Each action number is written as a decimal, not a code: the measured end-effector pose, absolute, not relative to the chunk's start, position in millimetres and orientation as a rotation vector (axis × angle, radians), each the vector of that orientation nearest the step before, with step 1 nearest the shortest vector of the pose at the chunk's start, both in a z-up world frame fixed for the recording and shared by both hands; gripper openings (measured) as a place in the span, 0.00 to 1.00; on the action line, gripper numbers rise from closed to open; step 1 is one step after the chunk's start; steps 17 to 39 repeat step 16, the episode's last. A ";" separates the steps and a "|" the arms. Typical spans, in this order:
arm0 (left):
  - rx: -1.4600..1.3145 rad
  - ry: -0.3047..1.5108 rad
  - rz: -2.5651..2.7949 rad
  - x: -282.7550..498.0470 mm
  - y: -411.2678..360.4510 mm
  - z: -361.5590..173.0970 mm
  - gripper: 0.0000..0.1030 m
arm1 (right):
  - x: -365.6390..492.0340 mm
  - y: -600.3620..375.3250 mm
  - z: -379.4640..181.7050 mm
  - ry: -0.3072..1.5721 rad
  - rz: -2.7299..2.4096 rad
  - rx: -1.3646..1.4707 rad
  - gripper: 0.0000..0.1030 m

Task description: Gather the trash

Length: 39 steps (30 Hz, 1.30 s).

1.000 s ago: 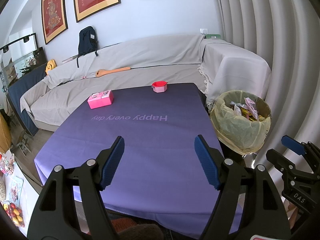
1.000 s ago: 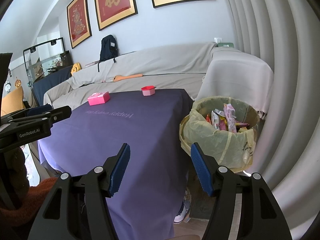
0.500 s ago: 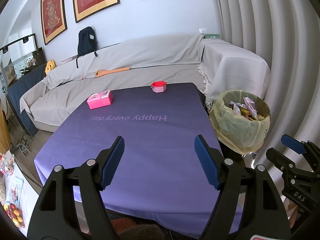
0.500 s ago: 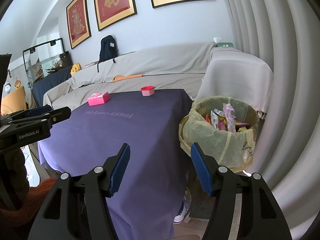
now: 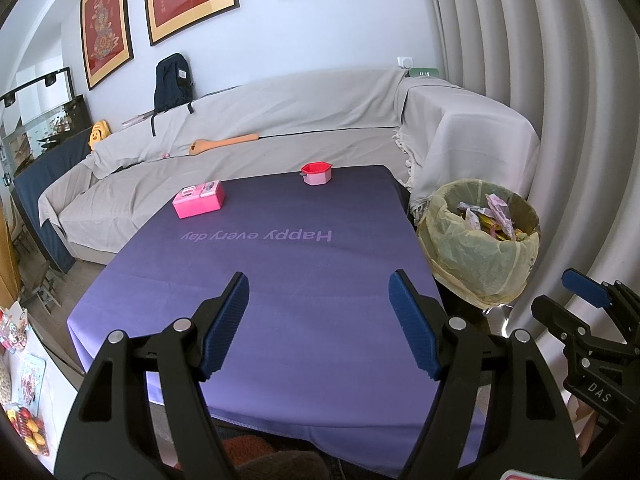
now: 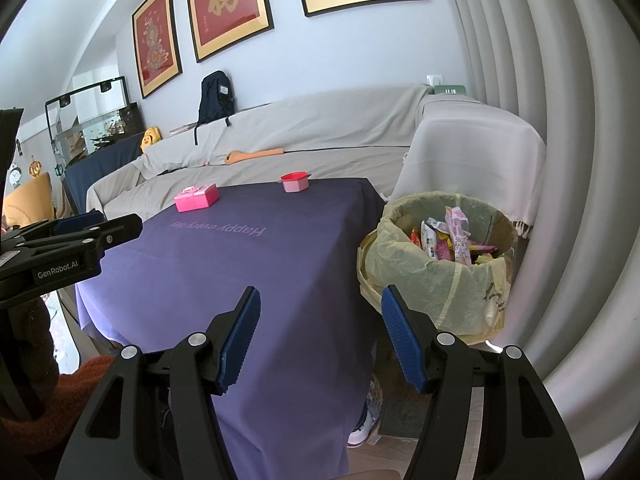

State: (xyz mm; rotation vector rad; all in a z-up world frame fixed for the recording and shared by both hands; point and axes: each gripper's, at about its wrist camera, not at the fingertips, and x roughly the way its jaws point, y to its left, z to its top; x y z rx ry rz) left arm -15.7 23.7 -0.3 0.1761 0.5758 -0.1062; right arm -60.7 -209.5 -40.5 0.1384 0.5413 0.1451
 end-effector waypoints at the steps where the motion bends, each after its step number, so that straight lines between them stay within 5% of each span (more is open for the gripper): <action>1: 0.176 0.576 -0.107 -15.8 23.6 -0.2 0.67 | -60.6 -209.6 -40.7 0.542 0.145 0.139 0.58; 10: 0.157 0.604 -0.137 -6.3 23.5 -5.2 0.67 | -61.2 -209.5 -40.9 0.547 0.143 0.141 0.58; 16: 0.117 0.704 -0.093 66.3 69.7 -22.1 0.67 | -26.5 -195.2 -48.3 0.599 0.196 0.105 0.58; 39: 0.117 0.704 -0.093 66.3 69.7 -22.1 0.67 | -26.5 -195.2 -48.3 0.599 0.196 0.105 0.58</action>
